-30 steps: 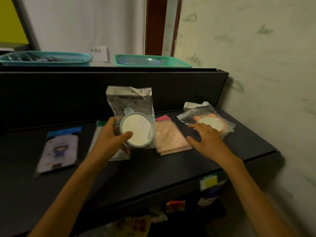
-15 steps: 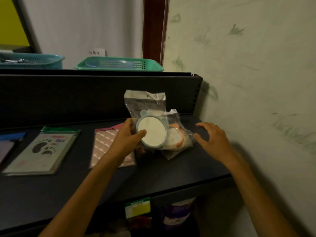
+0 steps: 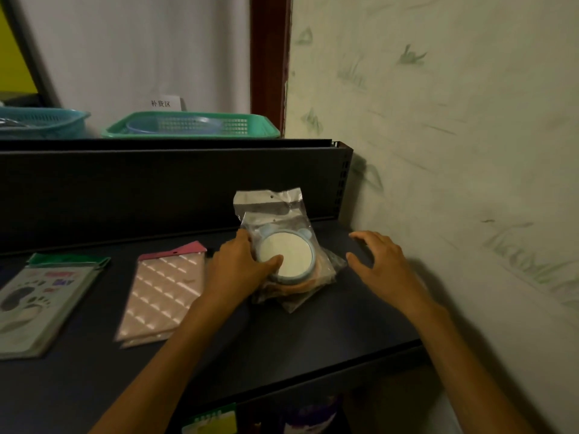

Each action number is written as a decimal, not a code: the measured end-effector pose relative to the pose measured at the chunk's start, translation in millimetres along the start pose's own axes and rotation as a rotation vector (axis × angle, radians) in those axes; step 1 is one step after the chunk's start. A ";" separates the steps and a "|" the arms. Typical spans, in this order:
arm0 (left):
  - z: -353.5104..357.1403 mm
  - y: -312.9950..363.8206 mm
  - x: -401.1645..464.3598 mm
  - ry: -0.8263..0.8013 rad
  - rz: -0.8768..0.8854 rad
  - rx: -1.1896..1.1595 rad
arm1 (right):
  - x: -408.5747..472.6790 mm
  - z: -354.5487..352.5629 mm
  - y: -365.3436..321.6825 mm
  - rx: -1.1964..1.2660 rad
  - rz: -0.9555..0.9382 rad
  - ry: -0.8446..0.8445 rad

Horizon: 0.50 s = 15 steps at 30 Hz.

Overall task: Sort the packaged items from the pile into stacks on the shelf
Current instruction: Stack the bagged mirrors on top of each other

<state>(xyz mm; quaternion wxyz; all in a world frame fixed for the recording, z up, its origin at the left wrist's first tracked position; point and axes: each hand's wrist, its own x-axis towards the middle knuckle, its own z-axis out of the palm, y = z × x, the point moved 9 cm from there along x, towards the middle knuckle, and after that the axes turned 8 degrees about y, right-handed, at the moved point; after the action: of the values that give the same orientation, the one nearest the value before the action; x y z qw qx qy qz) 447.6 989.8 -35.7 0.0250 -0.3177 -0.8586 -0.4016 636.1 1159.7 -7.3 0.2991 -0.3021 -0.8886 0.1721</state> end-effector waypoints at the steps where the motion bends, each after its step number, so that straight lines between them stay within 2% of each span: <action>1: 0.0 -1.0 1.6 -0.003 0.014 0.048 | 0.3 2.2 0.3 -0.002 0.001 -0.003; 8: -8.5 -13.3 0.1 -0.111 0.059 0.260 | 3.9 6.4 -11.4 0.006 -0.032 0.008; 15: -59.7 -26.6 -23.0 -0.041 0.170 0.393 | -7.0 23.5 -53.9 0.028 -0.150 -0.008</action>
<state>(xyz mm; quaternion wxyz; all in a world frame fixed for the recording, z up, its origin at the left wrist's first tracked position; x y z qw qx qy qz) 438.2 922.9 -20.1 0.1026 -0.3861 -0.8909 -0.2162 602.2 1111.4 -2.0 0.3118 -0.2297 -0.9075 0.1626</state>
